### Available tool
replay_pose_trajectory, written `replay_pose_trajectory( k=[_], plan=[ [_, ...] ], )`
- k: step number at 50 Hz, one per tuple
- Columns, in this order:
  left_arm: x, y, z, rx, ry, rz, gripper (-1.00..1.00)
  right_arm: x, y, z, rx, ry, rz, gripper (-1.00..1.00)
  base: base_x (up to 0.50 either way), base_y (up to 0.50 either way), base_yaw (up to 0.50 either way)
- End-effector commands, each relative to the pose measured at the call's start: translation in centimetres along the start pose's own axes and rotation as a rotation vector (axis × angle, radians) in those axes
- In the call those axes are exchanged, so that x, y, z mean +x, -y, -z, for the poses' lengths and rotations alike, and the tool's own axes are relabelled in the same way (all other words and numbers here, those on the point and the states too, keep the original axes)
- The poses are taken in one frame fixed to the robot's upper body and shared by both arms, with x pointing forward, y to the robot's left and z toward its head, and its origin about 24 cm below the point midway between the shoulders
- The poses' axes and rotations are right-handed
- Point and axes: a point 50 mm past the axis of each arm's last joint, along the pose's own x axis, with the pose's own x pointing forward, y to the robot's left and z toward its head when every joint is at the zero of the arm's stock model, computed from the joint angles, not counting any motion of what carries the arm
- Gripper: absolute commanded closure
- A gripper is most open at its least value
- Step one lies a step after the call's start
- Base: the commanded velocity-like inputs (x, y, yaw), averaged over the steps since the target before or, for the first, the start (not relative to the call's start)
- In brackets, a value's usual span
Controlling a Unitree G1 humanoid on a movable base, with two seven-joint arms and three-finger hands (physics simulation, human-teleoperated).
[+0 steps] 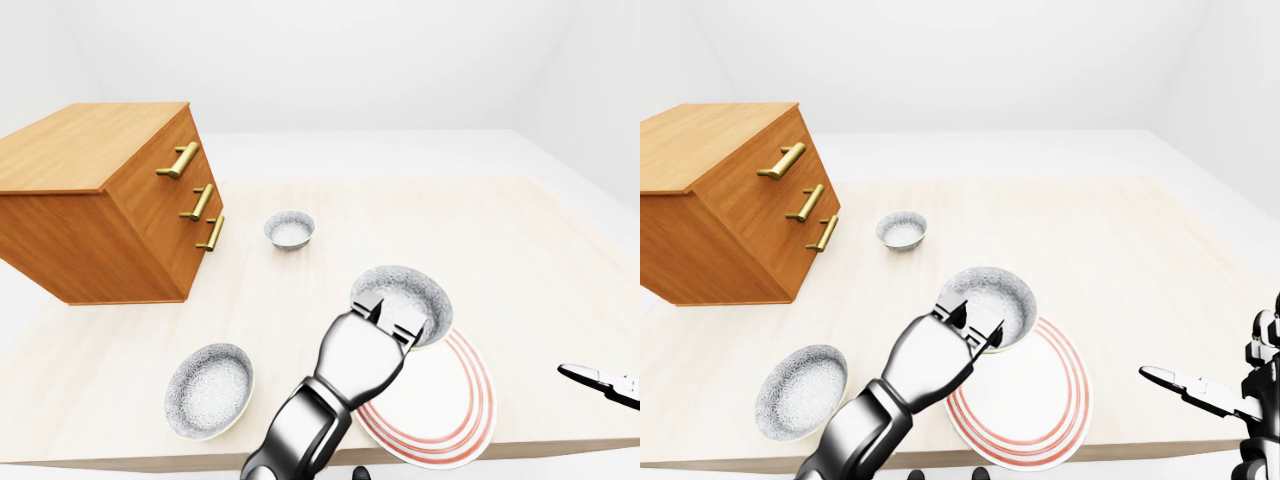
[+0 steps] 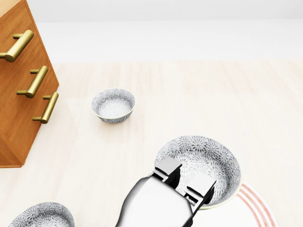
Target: Put the bowl in the middle on the plate.
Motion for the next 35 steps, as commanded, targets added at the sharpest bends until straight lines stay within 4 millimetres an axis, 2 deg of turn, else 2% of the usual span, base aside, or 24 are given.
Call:
replay_pose_trajectory(
  k=[1,26,35],
  plan=[
    [-0.6,-0.2,-2.3,-0.052,0.113,-0.021,1.00,0.0,0.0,0.1,-0.002,-0.003,-0.001,-1.00,0.00,0.00,0.00],
    [-1.1,1.5,-3.0,-0.059,0.147,0.039,1.00,0.0,0.0,0.1,-0.002,-0.003,0.000,-1.00,0.00,0.00,0.00],
    [-1.0,2.1,-2.6,-0.050,0.129,0.083,1.00,0.0,0.0,-0.1,-0.003,0.002,0.000,-1.00,0.00,0.00,0.00]
  ],
)
